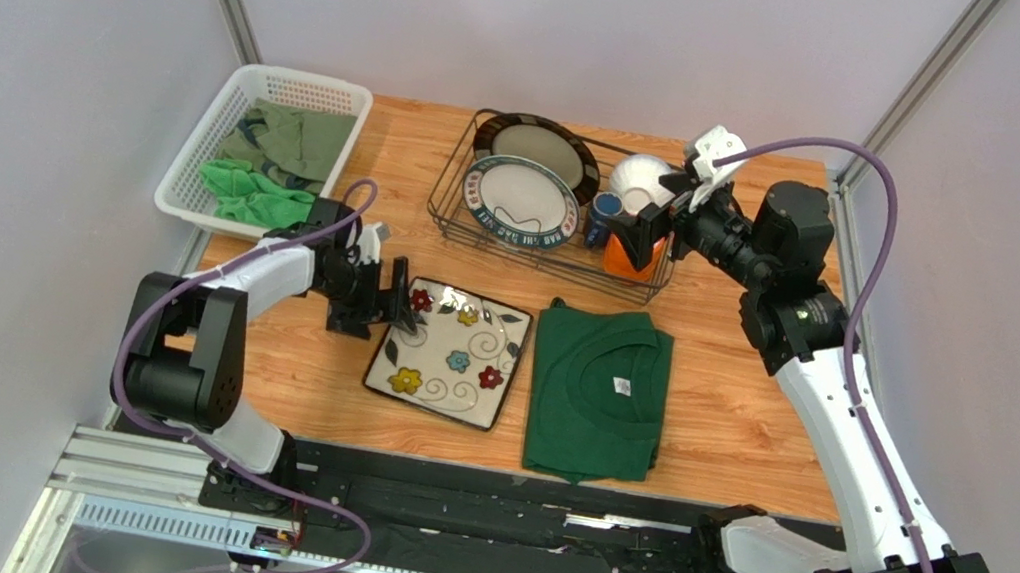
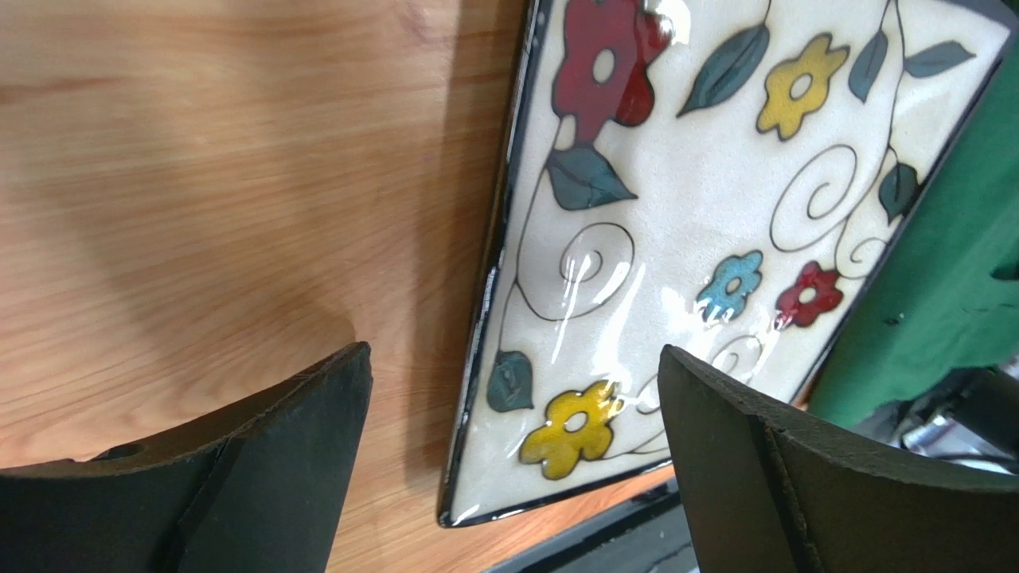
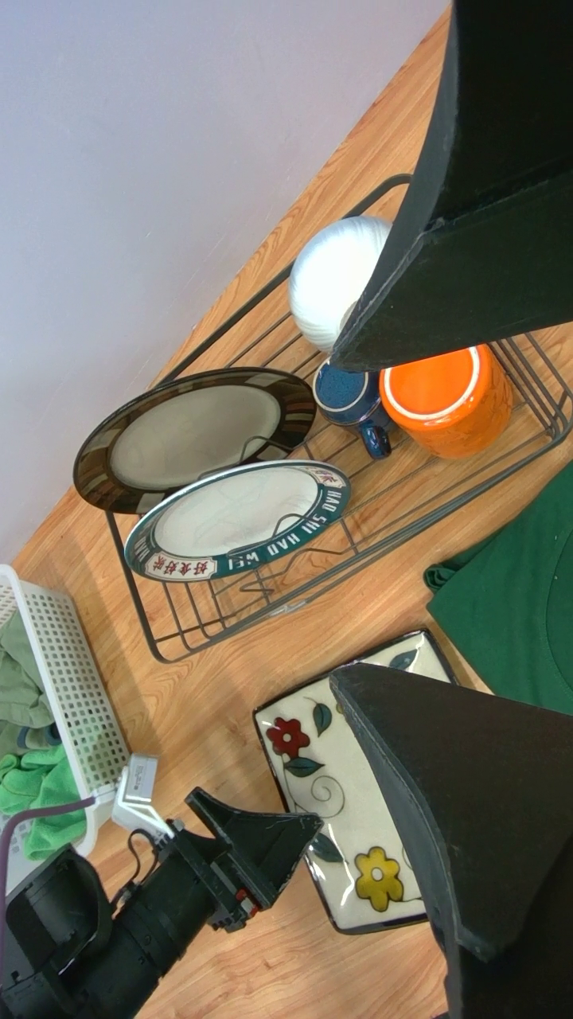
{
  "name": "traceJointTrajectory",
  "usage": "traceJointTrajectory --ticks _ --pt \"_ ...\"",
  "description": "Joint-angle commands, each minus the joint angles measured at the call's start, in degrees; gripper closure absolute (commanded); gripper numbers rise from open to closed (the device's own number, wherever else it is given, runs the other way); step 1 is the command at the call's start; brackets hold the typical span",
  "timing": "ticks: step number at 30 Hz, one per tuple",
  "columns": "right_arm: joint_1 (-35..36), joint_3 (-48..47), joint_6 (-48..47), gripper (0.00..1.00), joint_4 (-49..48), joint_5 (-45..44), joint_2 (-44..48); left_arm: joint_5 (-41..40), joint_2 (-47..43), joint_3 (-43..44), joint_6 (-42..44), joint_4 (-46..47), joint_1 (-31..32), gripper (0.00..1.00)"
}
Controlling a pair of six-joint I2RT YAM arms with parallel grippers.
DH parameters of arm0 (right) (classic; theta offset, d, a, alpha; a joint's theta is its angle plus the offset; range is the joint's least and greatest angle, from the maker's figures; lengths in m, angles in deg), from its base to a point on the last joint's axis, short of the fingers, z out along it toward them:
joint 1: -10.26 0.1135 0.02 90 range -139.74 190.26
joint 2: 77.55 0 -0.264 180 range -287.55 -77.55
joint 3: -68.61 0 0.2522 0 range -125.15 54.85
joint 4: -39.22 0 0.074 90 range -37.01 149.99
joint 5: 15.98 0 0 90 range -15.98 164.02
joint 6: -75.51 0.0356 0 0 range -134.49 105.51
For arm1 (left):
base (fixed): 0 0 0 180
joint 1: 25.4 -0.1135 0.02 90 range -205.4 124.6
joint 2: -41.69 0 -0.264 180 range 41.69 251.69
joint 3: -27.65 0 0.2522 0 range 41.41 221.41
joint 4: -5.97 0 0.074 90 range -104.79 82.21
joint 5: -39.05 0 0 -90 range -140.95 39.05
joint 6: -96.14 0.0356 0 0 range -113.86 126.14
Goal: Unload the mixed dishes from the dish rack
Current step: Place the plate at the center of the board, then pick up the plate from the dish rack.
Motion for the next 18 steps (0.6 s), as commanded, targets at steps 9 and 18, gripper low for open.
traceJointTrajectory --ticks 9,18 --pt "-0.3 -3.7 -4.9 0.01 -4.7 -7.4 -6.8 -2.1 -10.0 10.5 11.7 -1.1 0.2 0.01" --pt "-1.9 -14.8 -10.0 0.05 -9.7 -7.0 -20.3 8.8 -9.2 18.8 19.5 -3.9 0.2 0.01"
